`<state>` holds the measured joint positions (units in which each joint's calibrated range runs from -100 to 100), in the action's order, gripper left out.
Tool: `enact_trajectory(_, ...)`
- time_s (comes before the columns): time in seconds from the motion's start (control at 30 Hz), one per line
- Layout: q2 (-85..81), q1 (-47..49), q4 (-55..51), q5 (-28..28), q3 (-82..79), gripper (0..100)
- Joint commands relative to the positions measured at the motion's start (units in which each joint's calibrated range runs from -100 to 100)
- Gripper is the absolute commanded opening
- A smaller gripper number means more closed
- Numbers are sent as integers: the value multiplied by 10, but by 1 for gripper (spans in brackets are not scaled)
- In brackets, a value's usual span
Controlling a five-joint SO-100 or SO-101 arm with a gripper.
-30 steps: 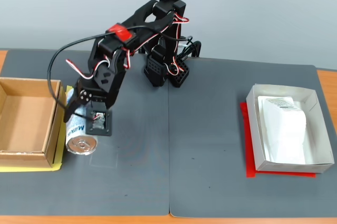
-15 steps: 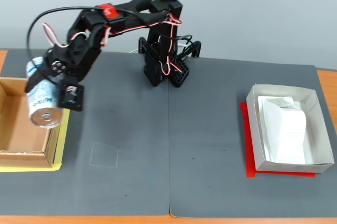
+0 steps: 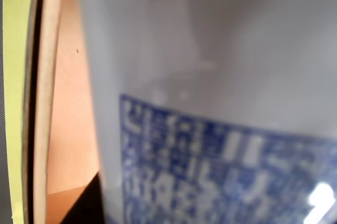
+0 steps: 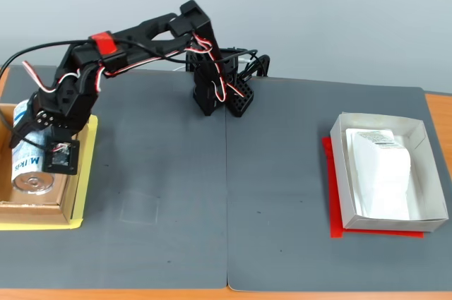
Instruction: Pick the can and put it in the brown box
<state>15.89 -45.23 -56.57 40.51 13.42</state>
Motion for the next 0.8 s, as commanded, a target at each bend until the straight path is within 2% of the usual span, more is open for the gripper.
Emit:
enact_trajectory(0.0, 9, -7, 9, 0, 41, 10)
enact_trajectory(0.77, 36, -36, 36, -1, 45, 10)
